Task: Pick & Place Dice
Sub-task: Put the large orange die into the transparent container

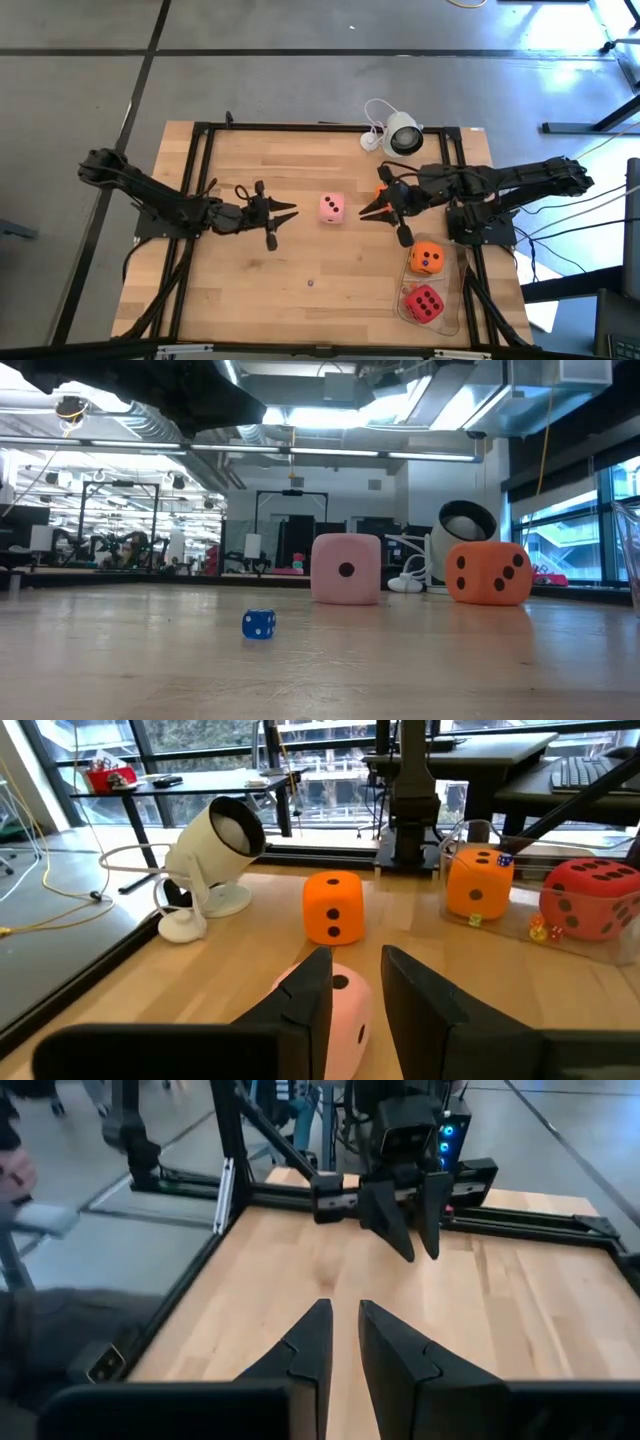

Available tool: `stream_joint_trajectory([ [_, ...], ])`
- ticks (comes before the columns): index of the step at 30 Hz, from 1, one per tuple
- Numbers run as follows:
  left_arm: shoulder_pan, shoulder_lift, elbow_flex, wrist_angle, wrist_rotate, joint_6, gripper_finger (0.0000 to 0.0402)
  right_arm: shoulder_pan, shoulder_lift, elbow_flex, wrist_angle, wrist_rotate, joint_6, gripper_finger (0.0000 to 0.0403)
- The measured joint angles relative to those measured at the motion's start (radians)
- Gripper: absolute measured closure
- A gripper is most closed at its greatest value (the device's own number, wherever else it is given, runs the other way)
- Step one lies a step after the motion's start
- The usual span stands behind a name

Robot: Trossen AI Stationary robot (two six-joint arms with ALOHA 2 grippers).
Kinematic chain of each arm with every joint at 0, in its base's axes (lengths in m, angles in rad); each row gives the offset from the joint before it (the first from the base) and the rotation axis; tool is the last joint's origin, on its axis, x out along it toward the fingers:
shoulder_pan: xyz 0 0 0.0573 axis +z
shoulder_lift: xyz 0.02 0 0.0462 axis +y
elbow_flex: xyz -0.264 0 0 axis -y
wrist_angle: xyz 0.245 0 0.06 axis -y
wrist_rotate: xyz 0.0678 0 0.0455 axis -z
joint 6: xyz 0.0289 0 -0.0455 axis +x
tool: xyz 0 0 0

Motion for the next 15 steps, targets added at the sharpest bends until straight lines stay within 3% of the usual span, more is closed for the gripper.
stream_joint_trajectory([
  [9,0.000,0.000,0.000,0.004,0.000,-0.005,0.0316,0.006,0.003,0.000,0.101,-0.001,0.200,0.0348],
  [15,0.000,0.000,0.000,0.004,0.000,-0.005,0.0321,0.008,0.003,0.000,0.113,-0.001,0.215,0.0348],
])
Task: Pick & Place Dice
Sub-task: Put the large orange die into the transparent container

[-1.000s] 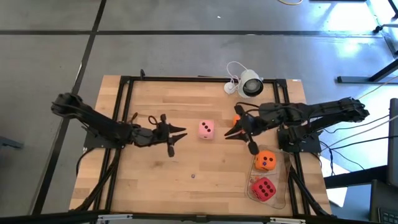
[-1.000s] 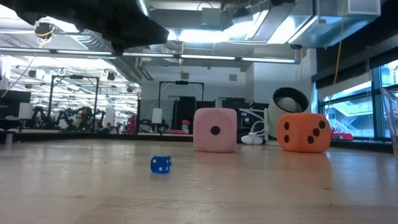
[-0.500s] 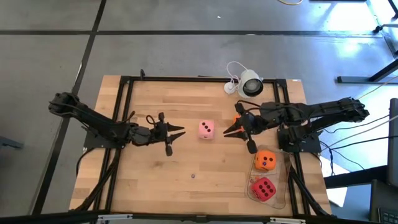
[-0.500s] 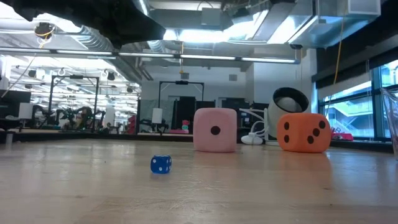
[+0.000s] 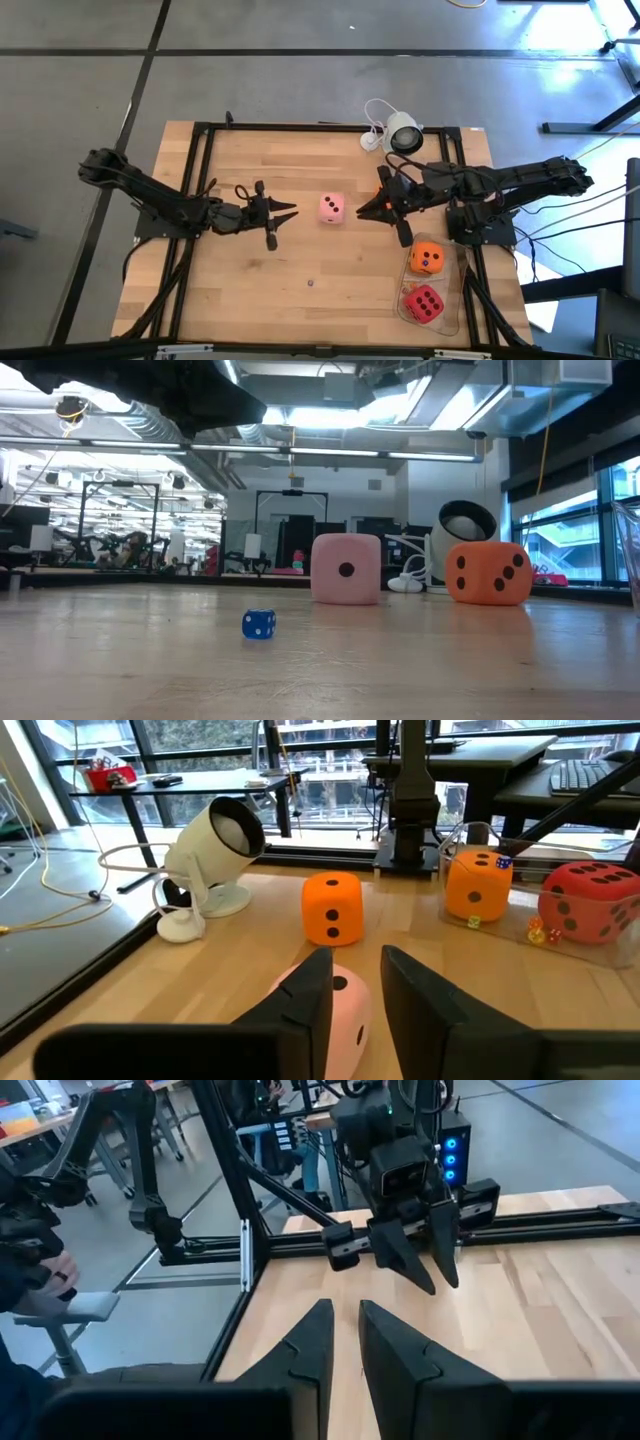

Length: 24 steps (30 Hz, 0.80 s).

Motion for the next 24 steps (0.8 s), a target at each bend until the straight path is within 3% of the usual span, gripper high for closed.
stream_joint_trajectory([
  [13,0.000,0.000,0.000,-0.005,0.000,-0.003,0.0326,0.005,0.011,0.000,0.001,0.002,0.094,0.0348],
  [19,0.000,0.000,0.000,-0.004,0.001,-0.002,0.0326,0.000,0.032,0.000,0.042,0.186,0.092,0.0348],
  [24,0.000,0.000,0.000,-0.014,0.017,-0.040,0.0326,-0.010,0.039,0.000,0.027,0.183,0.157,0.0348],
])
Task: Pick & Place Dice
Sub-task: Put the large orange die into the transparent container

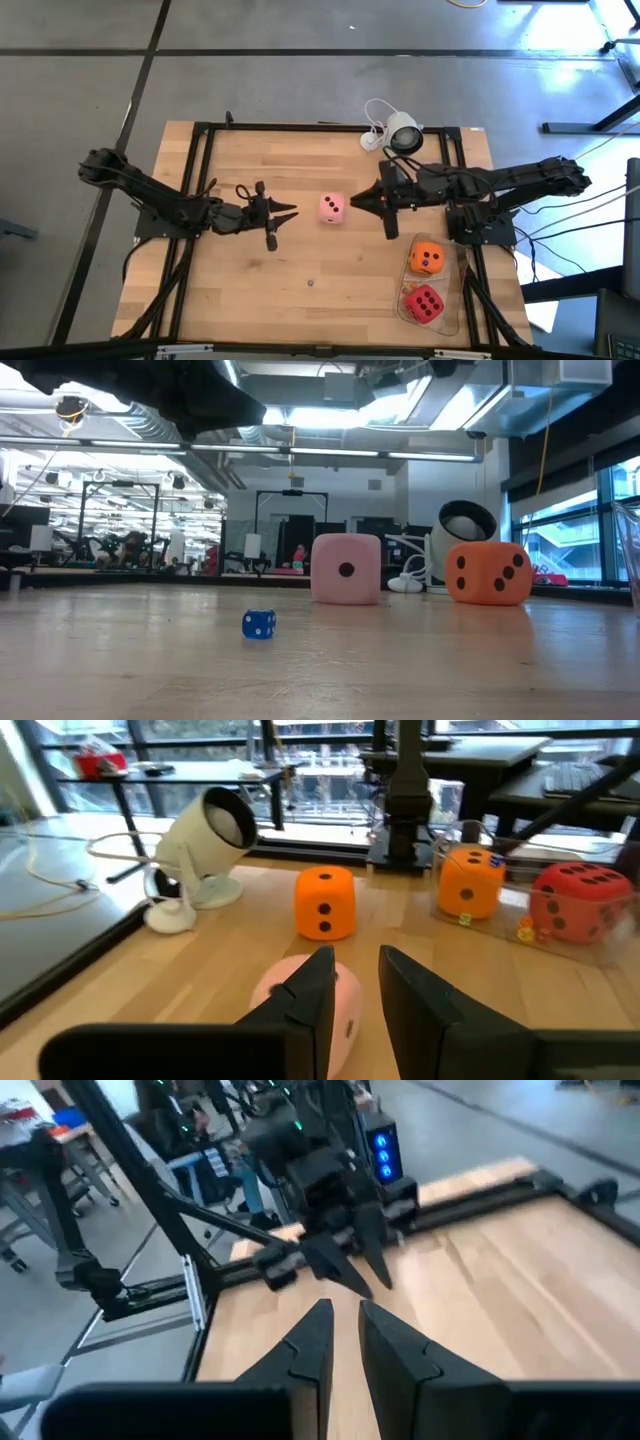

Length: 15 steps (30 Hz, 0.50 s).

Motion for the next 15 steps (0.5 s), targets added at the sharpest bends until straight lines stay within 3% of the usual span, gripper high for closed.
stream_joint_trajectory([
  [5,0.000,0.000,0.000,-0.016,0.060,0.026,0.0320,-0.034,0.005,0.000,-0.078,-0.025,0.112,0.0334],
  [15,0.000,0.000,0.000,-0.020,0.061,0.029,0.0321,-0.180,0.032,0.000,-0.455,-0.280,0.437,0.0278],
])
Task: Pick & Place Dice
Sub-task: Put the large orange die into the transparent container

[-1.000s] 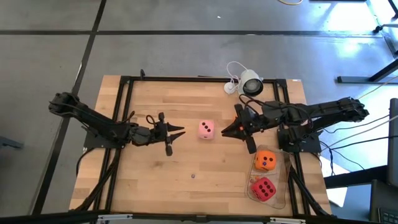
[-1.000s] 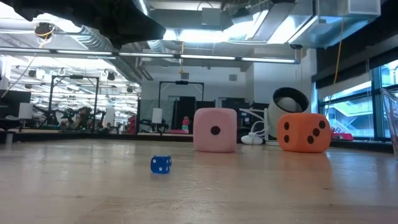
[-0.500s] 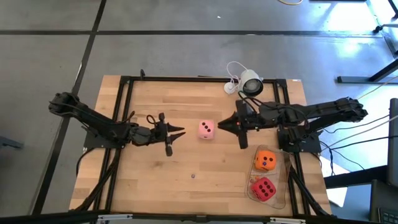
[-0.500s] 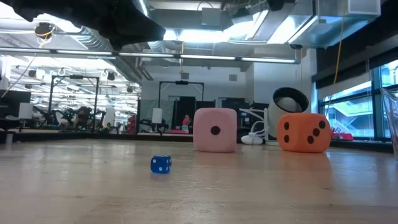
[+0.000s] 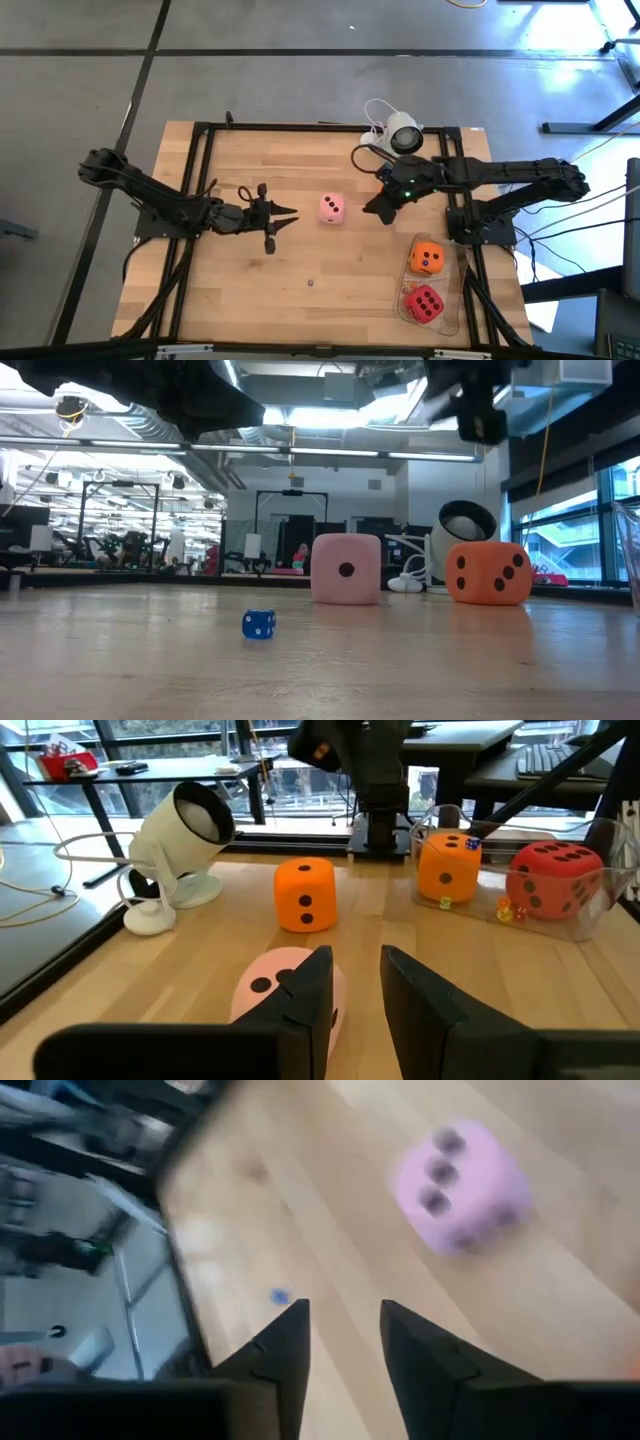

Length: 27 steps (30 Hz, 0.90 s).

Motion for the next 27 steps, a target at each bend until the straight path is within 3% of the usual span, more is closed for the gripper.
stream_joint_trajectory([
  [14,0.000,0.000,0.000,-0.047,0.000,0.000,0.0329,-0.125,0.017,0.000,-0.251,-0.011,-0.002,0.0198],
  [21,0.000,0.000,0.000,-0.063,0.000,0.000,0.0330,-0.155,0.017,0.000,-0.378,0.169,-0.021,0.0147],
  [27,0.000,0.000,0.000,-0.076,0.000,0.000,0.0331,-0.156,0.017,0.000,-0.384,0.221,0.025,0.0117],
])
